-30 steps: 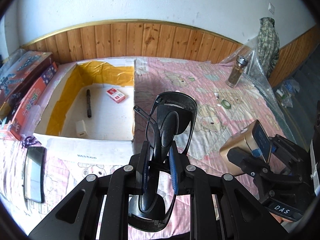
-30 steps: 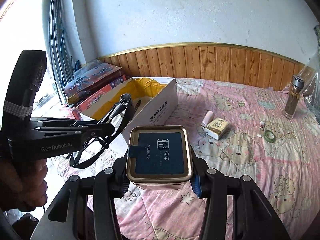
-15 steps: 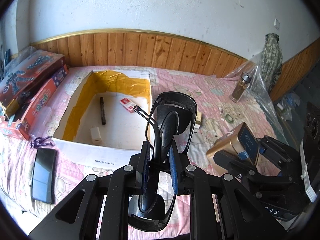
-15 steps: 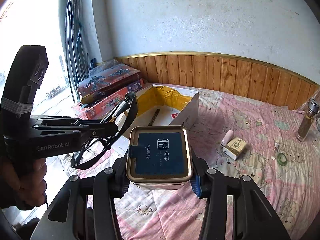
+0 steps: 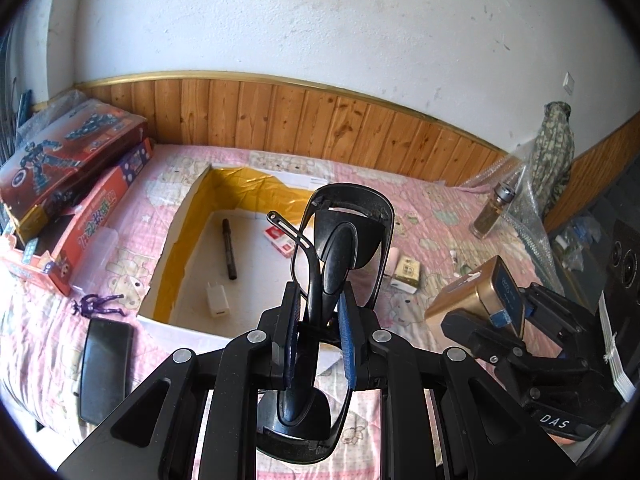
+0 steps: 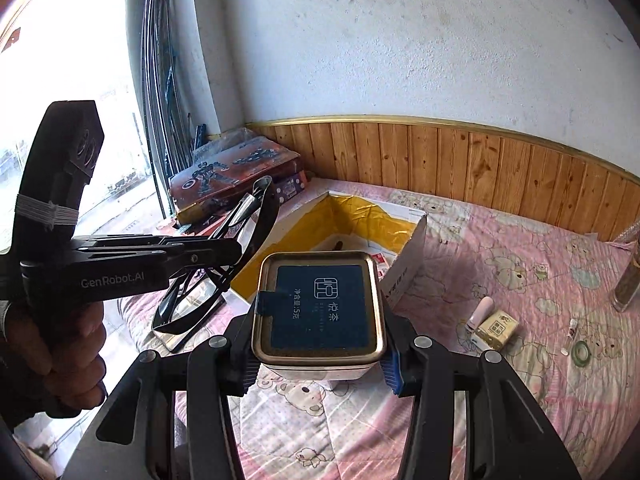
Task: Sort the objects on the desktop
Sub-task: 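Carry the glasses and gold tin with both tools over the cardboard box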
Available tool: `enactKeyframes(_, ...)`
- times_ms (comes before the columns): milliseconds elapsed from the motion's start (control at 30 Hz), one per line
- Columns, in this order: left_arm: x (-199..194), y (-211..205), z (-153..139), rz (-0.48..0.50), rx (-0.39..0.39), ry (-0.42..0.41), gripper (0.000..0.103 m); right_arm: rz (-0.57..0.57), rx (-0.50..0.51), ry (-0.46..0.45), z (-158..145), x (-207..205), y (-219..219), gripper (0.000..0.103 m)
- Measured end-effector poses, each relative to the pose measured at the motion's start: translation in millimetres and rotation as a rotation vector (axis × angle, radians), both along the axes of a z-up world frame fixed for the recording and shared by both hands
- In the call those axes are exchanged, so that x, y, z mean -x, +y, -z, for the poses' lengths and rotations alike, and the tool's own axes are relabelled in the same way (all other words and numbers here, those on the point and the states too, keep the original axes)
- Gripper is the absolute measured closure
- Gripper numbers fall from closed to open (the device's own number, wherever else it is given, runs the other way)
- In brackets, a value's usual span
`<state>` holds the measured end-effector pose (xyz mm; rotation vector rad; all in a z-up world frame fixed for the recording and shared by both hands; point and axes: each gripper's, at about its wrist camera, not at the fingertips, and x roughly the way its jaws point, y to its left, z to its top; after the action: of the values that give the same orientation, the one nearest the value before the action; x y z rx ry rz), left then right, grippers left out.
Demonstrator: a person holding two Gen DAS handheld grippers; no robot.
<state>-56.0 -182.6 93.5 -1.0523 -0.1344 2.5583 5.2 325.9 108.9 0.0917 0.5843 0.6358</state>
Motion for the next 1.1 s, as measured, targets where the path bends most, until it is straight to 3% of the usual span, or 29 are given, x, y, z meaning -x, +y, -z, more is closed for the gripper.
enactKeyframes(500, 24.5, -44.5, 2.6, -0.09, -0.013, -0.051, 0.085, -0.052, -0.044, 0.044, -6.1, -40.0, 15.9, 0.053)
enactKeyframes(1100, 102.8, -56.4, 58.0, -0.141, -0.128, -0.291, 0.085, -0.129, 0.052, 0.096, 3.2, -111.3, 65.1, 0.053)
